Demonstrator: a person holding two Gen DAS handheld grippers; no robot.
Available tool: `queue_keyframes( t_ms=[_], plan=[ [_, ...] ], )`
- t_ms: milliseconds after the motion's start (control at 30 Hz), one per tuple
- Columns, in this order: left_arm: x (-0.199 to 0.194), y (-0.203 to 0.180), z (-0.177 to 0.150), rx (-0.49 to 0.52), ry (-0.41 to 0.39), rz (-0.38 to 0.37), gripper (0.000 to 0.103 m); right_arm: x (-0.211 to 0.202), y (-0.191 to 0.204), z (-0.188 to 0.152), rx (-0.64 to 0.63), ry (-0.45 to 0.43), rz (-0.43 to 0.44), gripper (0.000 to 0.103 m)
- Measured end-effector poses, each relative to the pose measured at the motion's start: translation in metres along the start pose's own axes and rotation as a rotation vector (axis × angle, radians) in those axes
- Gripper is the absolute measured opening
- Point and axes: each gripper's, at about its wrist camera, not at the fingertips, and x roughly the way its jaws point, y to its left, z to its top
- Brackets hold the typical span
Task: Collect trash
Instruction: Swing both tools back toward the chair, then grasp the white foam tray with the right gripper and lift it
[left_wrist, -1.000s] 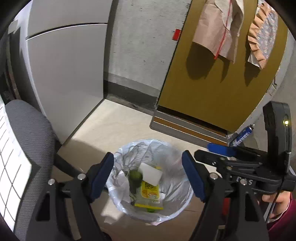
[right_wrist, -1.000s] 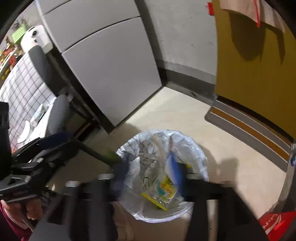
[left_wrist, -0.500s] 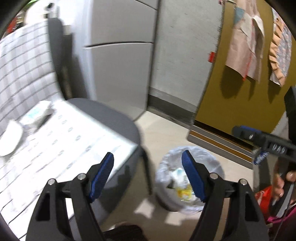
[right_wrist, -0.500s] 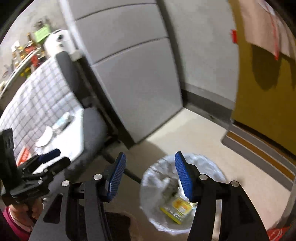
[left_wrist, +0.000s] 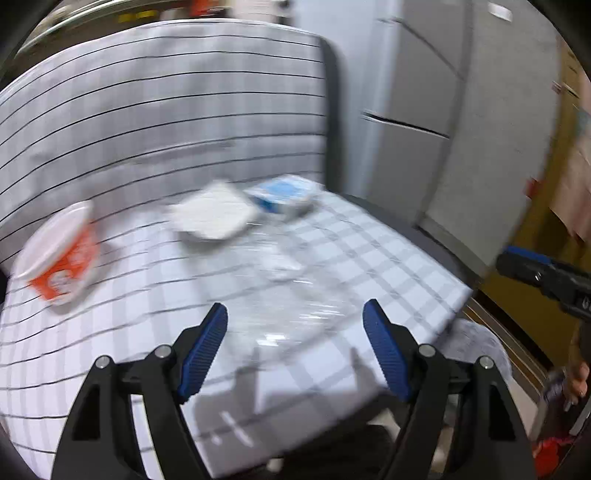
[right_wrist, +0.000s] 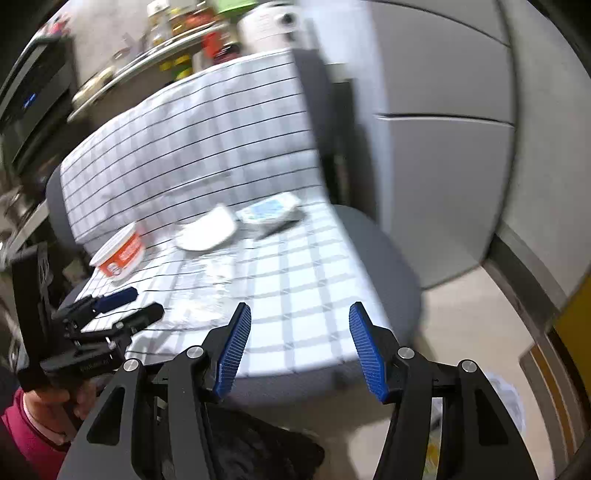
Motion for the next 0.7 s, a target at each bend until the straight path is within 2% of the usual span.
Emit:
queue_keyframes(
  t_ms=[133,233,400,600,700],
  plan=[
    [-0.005,0.049,0.008,-0.060,-0.016,0.131,0.074,0.034,0.040,0.020,-0.082,0.018,0.070,0.057],
    [-0.001,0.081,0.013,-0.111,-0.014,0.186,0.074,0.066,0.067,0.033,-0.136,0.049,0.109,0.057],
    [0.011,0.118,0.014,-0.180,0.015,0.211,0.074,0.136,0.108,0.051,-0.219,0.129,0.152,0.058],
    [0.038,0.138,0.018,-0.215,0.044,0.204,0.074,0.206,0.142,0.055,-0.319,0.208,0.145,0.058],
    [0.045,0.142,0.018,-0.221,0.050,0.201,0.074,0.227,0.154,0.057,-0.360,0.234,0.151,0.058]
  ],
)
